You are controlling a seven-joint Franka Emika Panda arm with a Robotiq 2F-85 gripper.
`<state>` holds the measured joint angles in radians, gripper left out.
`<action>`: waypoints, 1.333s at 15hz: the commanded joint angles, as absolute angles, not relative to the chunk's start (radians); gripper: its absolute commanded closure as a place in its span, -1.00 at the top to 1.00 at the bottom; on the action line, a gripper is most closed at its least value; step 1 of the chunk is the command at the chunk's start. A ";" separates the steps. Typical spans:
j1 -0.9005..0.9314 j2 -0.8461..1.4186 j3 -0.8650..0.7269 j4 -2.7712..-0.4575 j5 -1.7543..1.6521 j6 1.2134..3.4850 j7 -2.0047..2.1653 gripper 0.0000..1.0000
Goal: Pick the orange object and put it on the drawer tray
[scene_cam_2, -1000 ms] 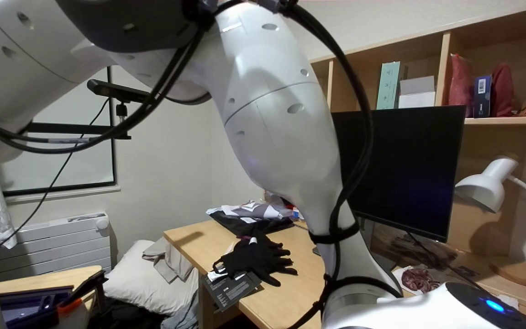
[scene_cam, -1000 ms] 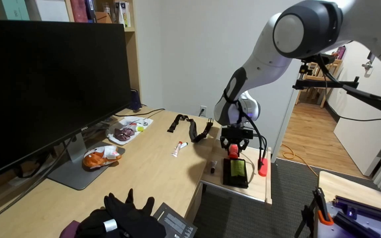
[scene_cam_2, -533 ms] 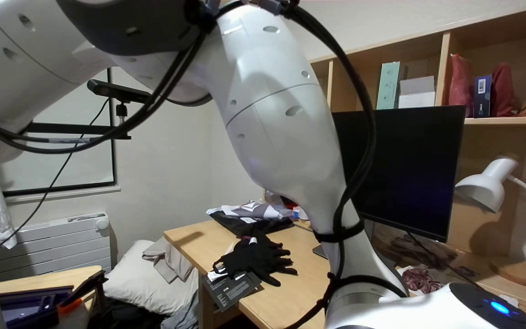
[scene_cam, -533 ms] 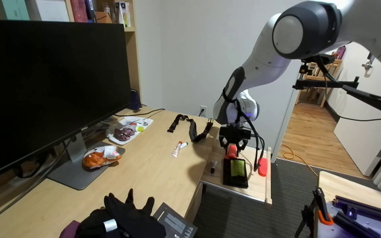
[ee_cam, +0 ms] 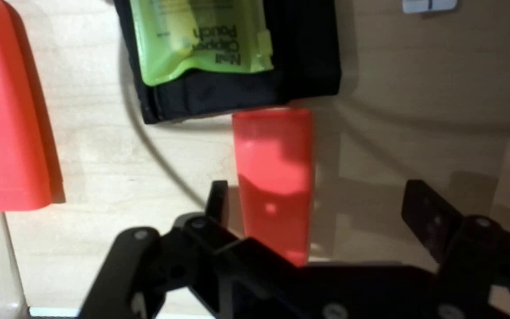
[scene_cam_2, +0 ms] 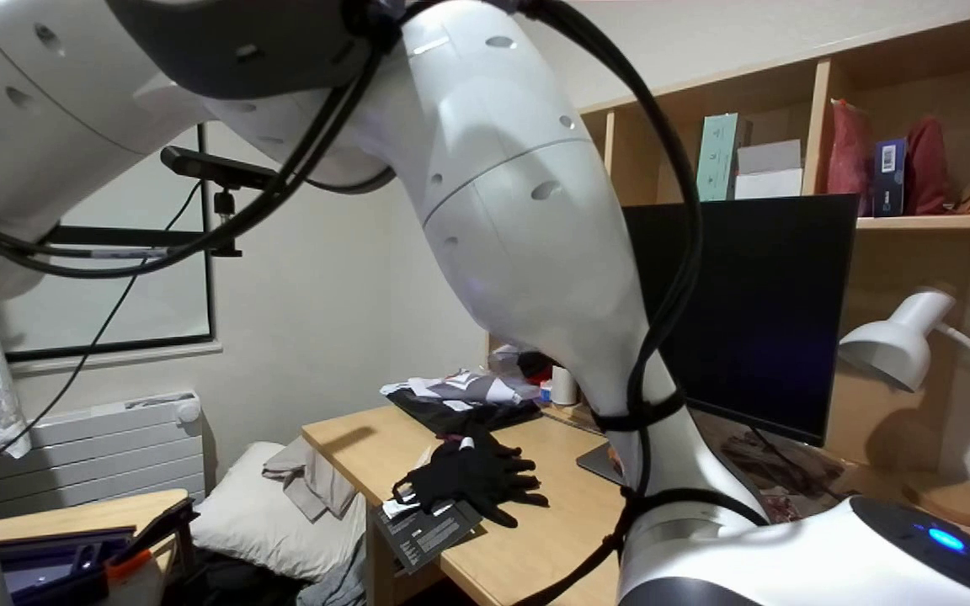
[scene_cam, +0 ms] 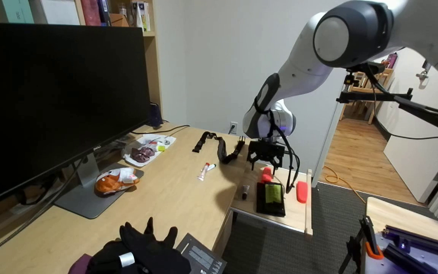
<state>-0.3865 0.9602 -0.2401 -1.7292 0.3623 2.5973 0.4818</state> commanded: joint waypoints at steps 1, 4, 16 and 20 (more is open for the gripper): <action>-0.359 0.884 -0.264 -1.751 0.347 2.495 0.469 1.00; -0.346 0.798 -0.276 -1.789 0.314 2.426 0.421 1.00; -0.284 0.422 -0.220 -1.950 0.162 2.414 0.102 1.00; -0.238 0.343 -0.213 -2.000 0.058 2.388 0.024 1.00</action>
